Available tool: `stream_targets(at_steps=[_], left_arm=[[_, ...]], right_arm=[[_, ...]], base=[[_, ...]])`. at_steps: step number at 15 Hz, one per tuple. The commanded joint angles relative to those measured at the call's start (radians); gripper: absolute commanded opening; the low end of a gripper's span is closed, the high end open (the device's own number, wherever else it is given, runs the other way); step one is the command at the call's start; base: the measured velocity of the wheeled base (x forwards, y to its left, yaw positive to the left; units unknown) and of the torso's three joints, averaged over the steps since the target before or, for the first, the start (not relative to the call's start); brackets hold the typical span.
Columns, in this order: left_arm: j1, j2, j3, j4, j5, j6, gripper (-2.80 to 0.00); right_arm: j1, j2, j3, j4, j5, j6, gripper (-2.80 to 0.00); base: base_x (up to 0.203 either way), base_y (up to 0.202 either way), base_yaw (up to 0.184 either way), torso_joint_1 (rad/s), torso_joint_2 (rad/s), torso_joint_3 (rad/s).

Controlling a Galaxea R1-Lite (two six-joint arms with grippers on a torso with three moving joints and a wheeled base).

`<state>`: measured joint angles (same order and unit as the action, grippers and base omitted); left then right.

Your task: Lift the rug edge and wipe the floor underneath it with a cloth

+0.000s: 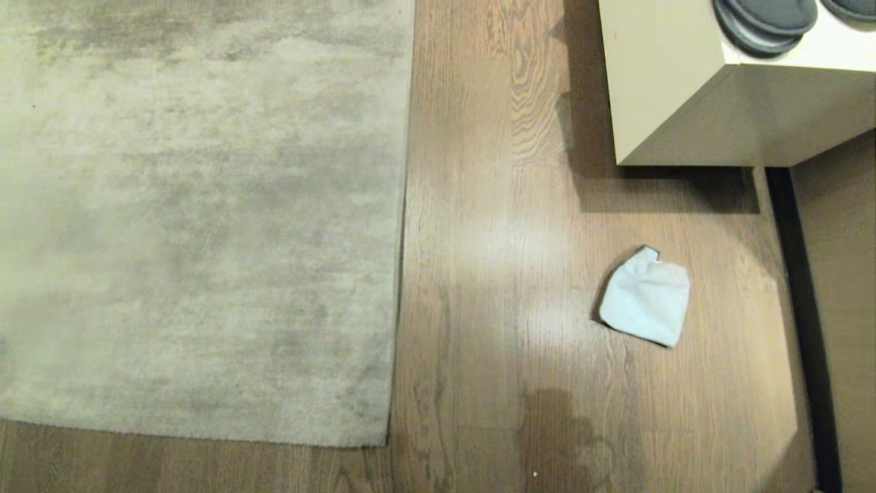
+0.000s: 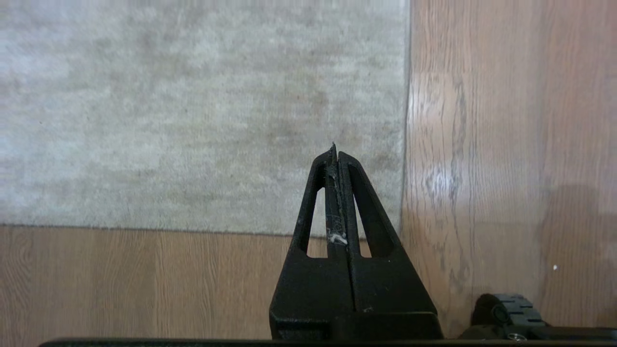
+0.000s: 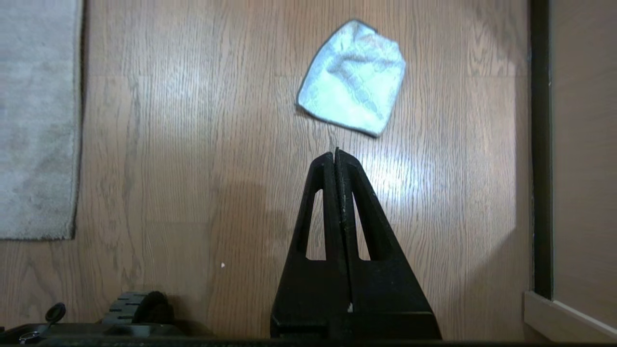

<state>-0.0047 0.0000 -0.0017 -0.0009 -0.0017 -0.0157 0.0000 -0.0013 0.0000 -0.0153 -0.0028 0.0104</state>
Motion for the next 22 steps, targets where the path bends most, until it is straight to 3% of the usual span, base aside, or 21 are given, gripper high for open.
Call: stream_targets(at_steps=[1, 22], left_arm=[[0.000, 0.000, 0.000, -0.001, 0.000, -0.001, -2.80], [0.000, 0.000, 0.000, -0.001, 0.000, -0.003, -2.80]], right_arm=[[0.000, 0.003, 0.000, -0.002, 0.000, 0.000, -2.80], [0.001, 0.002, 0.000, 0.000, 0.000, 0.000, -2.80]], base=[[0.000, 0.000, 0.000, 0.000, 0.01, 0.203], [0.000, 0.000, 0.000, 0.003, 0.00, 0.202]])
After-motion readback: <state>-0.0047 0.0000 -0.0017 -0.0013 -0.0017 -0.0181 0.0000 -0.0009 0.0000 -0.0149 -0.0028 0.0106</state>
